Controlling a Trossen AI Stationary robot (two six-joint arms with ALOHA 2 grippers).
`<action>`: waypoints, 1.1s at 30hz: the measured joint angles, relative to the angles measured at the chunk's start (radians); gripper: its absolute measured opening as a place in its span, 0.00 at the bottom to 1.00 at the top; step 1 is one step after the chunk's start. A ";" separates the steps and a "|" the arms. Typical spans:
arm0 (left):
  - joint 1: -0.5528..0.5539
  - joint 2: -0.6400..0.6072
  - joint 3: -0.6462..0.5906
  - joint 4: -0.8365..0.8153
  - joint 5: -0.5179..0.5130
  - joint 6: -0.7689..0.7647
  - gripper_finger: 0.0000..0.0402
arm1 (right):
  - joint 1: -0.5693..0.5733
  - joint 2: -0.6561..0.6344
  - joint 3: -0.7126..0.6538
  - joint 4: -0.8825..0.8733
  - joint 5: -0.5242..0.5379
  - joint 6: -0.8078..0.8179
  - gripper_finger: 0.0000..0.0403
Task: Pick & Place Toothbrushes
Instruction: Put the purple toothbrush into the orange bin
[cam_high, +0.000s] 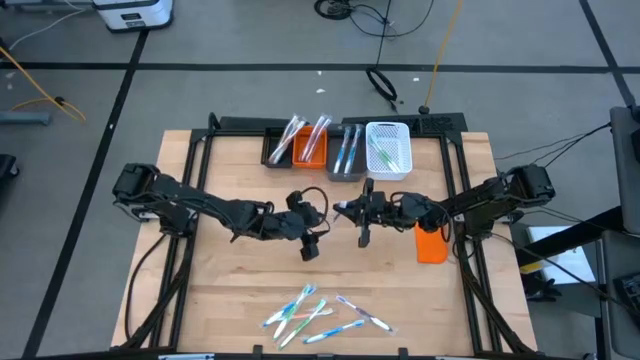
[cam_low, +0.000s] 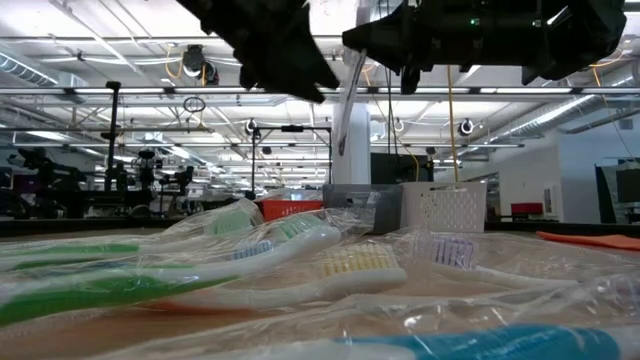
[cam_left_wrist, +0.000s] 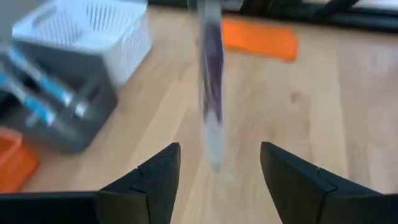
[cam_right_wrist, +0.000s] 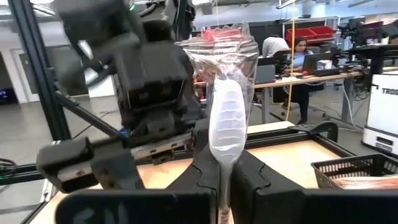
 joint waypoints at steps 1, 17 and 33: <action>-0.002 0.000 0.000 -0.024 -0.001 -0.022 0.56 | -0.010 0.000 0.000 0.000 0.001 0.001 0.01; -0.096 0.000 0.000 -0.080 0.012 -0.054 0.56 | -0.239 0.013 0.098 0.003 0.001 0.064 0.01; -0.189 -0.001 0.000 -0.131 0.012 -0.101 0.56 | -0.468 0.230 0.339 -0.084 -0.130 0.166 0.01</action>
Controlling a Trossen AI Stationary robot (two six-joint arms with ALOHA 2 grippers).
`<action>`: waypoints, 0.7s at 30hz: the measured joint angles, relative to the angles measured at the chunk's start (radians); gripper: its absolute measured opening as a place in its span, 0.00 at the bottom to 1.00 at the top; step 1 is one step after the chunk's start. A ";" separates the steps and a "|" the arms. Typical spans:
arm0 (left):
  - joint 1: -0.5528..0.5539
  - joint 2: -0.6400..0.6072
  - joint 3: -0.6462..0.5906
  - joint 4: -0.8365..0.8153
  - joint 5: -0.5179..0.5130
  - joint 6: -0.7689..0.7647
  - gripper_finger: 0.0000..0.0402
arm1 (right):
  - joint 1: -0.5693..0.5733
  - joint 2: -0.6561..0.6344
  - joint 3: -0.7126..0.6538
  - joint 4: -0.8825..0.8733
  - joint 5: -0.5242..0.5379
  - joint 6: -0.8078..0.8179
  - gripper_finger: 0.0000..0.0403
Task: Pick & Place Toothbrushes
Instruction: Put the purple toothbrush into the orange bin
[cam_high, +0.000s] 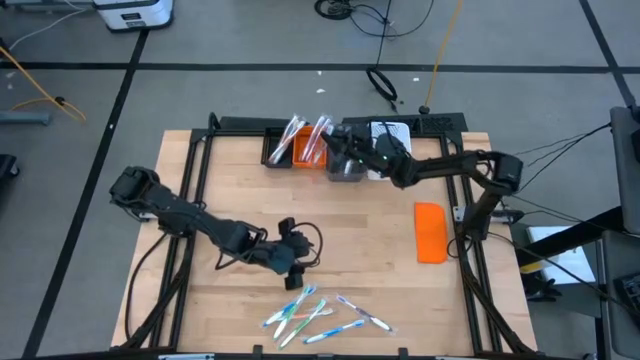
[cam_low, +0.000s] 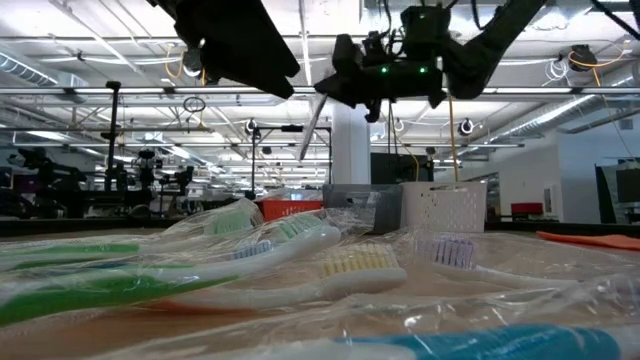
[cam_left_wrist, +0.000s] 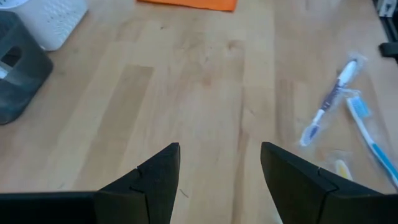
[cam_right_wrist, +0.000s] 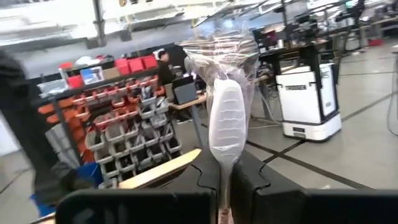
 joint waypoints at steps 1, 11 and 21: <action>-0.005 0.000 0.000 0.000 0.000 0.000 0.56 | -0.009 0.025 0.019 0.003 -0.002 0.005 0.01; -0.034 0.000 0.000 -0.003 0.000 0.005 0.56 | -0.079 0.214 0.176 -0.029 -0.053 0.093 0.01; -0.034 0.000 0.000 -0.019 0.000 -0.003 0.56 | -0.112 0.290 0.217 -0.036 -0.042 0.117 0.01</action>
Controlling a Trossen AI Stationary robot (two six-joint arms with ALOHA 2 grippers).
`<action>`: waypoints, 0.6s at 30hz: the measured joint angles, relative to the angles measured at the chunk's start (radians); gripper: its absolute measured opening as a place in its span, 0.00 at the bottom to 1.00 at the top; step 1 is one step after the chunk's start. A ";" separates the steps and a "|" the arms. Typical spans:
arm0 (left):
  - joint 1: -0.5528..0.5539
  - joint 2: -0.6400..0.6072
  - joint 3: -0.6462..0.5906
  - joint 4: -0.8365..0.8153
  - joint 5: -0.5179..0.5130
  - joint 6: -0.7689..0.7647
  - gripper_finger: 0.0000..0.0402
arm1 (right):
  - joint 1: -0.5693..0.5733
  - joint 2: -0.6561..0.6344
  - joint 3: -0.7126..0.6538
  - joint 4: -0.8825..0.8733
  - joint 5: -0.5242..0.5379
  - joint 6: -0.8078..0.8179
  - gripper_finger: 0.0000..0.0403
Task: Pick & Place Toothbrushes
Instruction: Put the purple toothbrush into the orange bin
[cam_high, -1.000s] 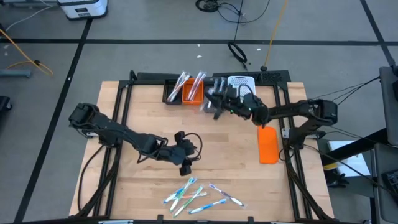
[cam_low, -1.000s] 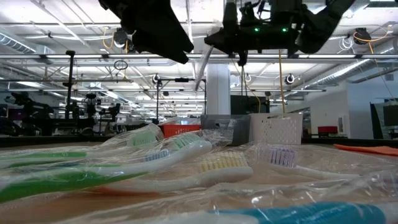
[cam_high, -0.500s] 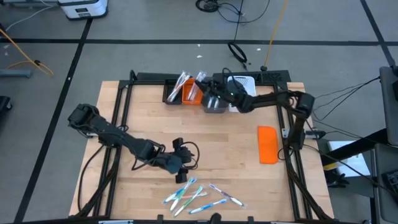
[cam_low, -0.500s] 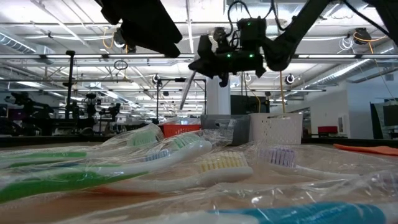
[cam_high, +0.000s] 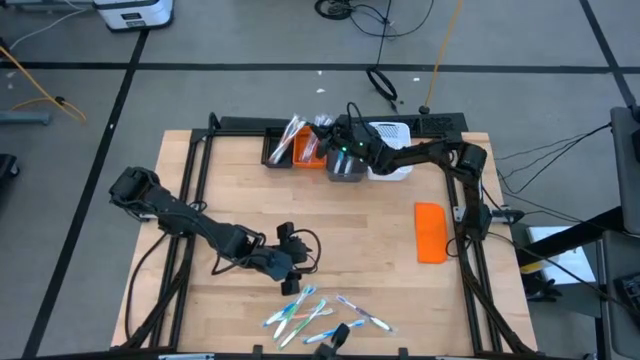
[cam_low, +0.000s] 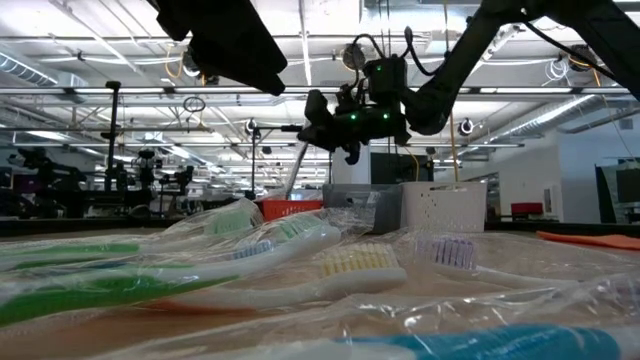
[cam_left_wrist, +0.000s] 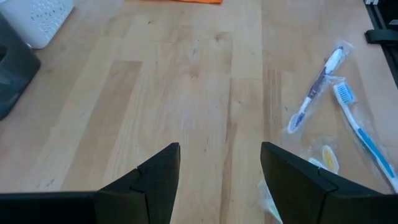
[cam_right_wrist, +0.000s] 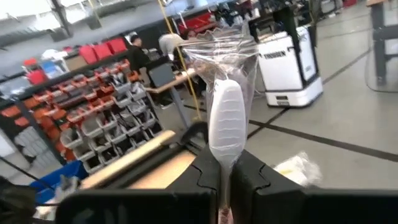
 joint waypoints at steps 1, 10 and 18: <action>0.000 0.000 0.000 0.003 0.000 0.000 0.56 | -0.003 0.000 -0.001 0.000 0.007 0.009 0.01; 0.001 0.000 0.000 0.006 -0.003 0.001 0.56 | -0.004 -0.002 0.000 0.007 0.051 0.025 0.01; 0.001 0.000 0.000 0.007 -0.003 0.001 0.56 | -0.005 -0.002 0.000 0.005 0.078 0.025 0.01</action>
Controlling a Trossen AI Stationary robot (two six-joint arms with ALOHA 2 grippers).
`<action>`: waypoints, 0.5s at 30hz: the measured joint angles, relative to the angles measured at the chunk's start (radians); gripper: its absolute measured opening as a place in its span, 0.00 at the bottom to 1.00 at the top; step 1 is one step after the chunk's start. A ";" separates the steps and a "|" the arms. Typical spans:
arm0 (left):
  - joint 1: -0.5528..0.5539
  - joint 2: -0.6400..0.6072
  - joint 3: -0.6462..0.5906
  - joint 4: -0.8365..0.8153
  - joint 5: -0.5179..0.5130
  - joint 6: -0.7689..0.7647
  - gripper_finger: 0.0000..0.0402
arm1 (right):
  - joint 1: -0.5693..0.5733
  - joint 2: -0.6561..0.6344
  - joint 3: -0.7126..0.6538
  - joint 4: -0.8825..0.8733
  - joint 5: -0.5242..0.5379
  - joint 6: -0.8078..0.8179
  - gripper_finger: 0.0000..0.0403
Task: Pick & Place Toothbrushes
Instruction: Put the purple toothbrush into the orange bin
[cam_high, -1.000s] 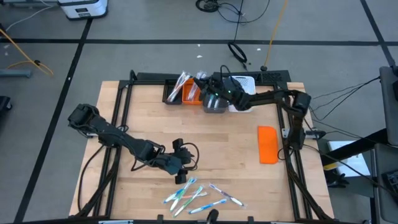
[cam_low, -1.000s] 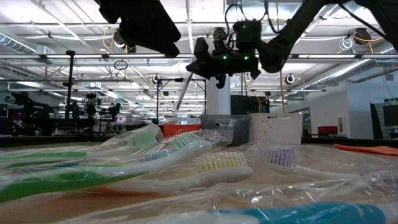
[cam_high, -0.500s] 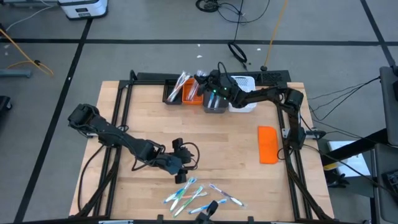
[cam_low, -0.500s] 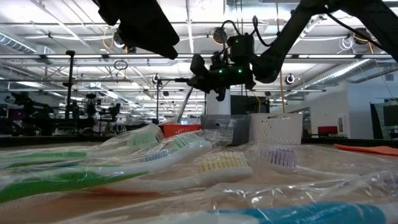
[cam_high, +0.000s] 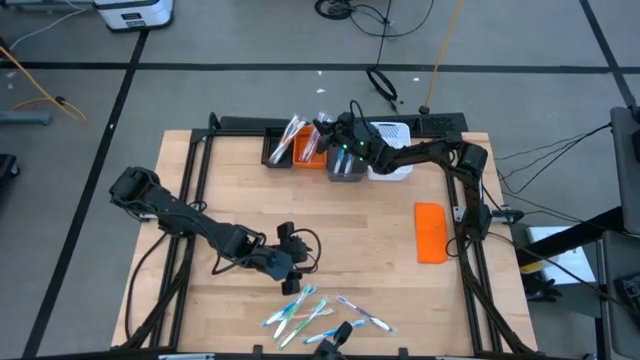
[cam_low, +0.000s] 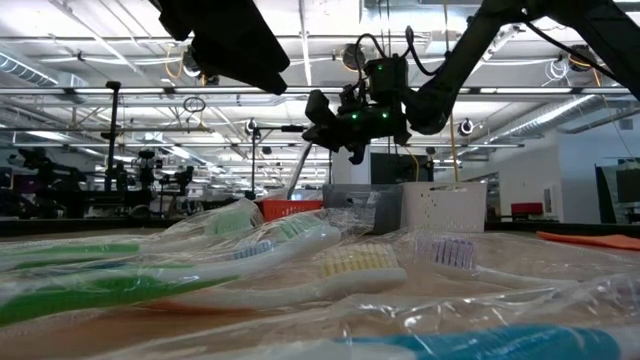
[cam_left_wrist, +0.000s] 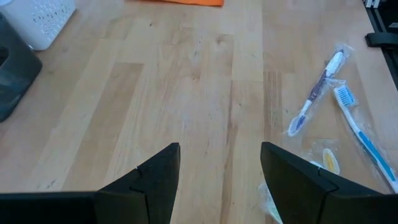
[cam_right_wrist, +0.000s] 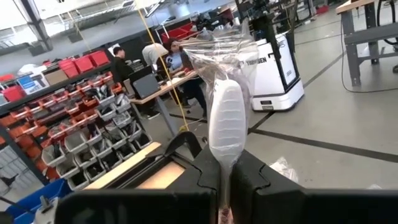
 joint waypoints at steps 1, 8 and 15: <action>0.000 0.000 0.000 0.000 0.000 0.000 0.56 | -0.002 0.000 0.000 0.000 0.000 0.001 0.01; 0.000 0.000 0.000 0.004 0.000 -0.001 0.56 | 0.001 0.041 0.013 -0.022 0.021 -0.003 0.01; 0.001 0.000 0.000 0.008 -0.001 0.000 0.56 | 0.006 0.150 0.085 0.008 -0.034 0.058 0.01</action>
